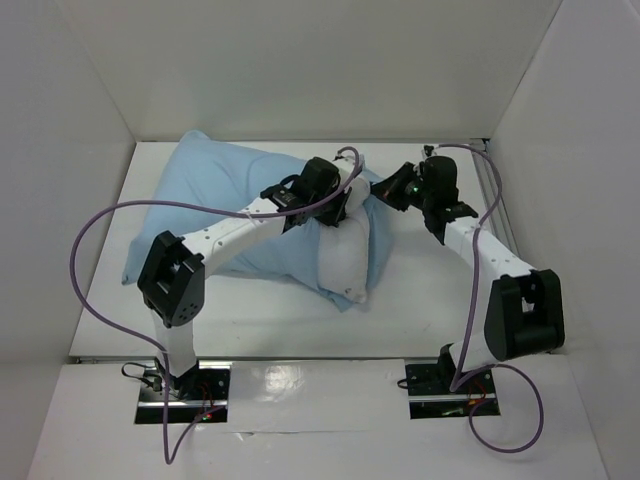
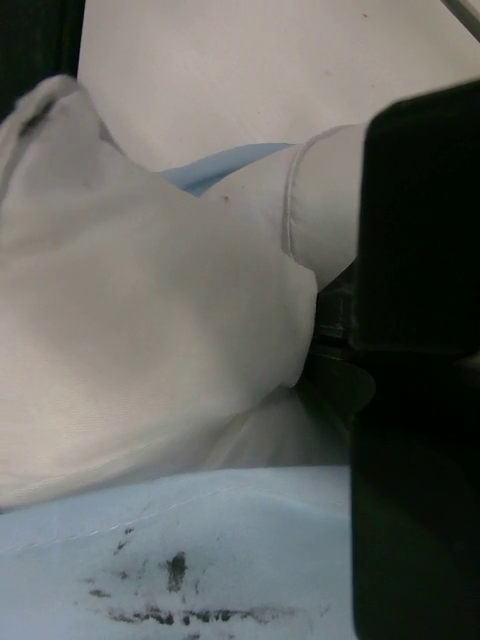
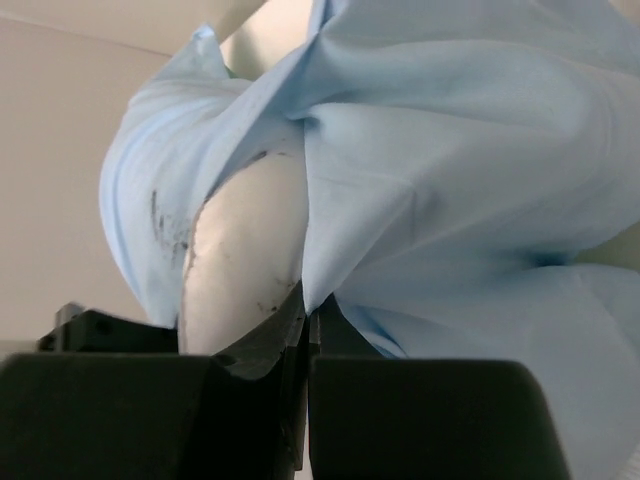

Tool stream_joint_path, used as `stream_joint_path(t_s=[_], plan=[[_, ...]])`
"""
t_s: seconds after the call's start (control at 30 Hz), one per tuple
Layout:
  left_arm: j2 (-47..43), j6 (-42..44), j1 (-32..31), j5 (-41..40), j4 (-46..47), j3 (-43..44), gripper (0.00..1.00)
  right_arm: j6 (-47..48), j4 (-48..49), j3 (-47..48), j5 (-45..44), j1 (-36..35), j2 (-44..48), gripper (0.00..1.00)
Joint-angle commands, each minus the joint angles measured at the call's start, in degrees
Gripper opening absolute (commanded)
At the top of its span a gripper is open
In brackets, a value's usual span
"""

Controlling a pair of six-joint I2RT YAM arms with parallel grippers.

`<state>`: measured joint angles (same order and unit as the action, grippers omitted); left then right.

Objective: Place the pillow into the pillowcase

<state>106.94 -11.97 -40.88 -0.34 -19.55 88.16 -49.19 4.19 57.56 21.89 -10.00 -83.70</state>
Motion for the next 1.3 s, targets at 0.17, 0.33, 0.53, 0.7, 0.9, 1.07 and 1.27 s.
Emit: stream_joint_path(t_s=[0.17, 0.33, 0.53, 0.7, 0.9, 1.07, 1.27], plan=[[11.53, 1.16, 1.51, 2.19, -23.34, -5.02, 0.0, -4.42, 29.04, 5.02, 5.0, 2.88, 16.2, 0.0], [12.77, 0.63, 2.04, 2.89, -22.72, -5.54, 0.0, -6.09, 34.82, 5.02, 8.16, 2.88, 16.73, 0.0], [15.84, 0.1, 2.04, 2.89, -22.11, -5.02, 0.0, -7.59, 38.35, 6.07, 15.11, 0.87, 16.73, 0.0], [17.25, 0.1, 4.05, 2.36, -21.58, -5.63, 0.0, -6.54, 36.95, 7.13, 17.92, 0.33, 18.05, 0.0], [17.78, 0.63, 4.76, 4.2, -20.44, -7.56, 0.0, -6.01, 35.98, 7.13, 17.93, -0.2, 19.28, 0.0], [17.61, 0.02, 4.76, 5.0, -19.92, -11.86, 0.0, -6.01, 39.84, 9.58, 18.45, -1.43, 17.09, 0.0], [17.42, -0.51, 4.76, 4.47, -19.91, -12.4, 0.0, -3.63, 39.94, 12.58, 20.12, -6.35, 16.38, 0.0]])
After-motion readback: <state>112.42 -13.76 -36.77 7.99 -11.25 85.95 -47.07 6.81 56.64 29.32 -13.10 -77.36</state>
